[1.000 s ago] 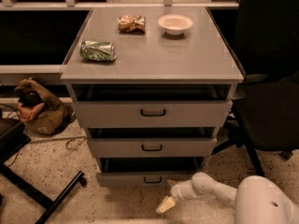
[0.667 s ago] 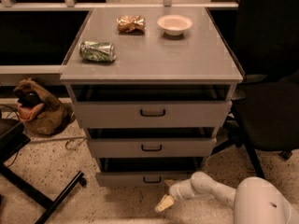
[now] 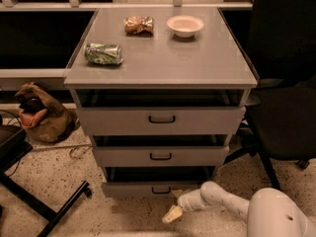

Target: Close bottom drawer

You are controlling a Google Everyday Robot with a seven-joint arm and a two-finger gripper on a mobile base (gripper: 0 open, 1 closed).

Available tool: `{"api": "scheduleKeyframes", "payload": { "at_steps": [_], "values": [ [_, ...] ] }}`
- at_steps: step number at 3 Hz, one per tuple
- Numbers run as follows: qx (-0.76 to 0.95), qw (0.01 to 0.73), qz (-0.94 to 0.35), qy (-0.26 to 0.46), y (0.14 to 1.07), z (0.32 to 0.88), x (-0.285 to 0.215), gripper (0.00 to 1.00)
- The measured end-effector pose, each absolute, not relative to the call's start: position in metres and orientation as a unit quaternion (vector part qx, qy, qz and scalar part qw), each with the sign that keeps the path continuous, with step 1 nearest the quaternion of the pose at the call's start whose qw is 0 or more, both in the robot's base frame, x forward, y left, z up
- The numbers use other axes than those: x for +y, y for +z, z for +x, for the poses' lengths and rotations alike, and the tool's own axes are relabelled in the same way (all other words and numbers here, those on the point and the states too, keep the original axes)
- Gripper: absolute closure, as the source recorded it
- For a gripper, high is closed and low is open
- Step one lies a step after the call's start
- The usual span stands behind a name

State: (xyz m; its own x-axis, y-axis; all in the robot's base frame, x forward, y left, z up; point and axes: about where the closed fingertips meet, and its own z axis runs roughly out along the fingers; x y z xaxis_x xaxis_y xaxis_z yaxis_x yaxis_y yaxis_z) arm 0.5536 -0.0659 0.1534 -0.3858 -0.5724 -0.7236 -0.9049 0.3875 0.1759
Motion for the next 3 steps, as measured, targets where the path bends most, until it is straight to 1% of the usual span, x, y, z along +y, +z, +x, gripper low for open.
{"api": "scheduleKeyframes", "payload": {
  "at_steps": [2, 3],
  "values": [
    [0.780, 0.291, -0.474, 0.287, 0.154, 0.554, -0.065, 0.00],
    [0.769, 0.296, -0.479, 0.303, 0.153, 0.549, -0.045, 0.00]
  ]
}}
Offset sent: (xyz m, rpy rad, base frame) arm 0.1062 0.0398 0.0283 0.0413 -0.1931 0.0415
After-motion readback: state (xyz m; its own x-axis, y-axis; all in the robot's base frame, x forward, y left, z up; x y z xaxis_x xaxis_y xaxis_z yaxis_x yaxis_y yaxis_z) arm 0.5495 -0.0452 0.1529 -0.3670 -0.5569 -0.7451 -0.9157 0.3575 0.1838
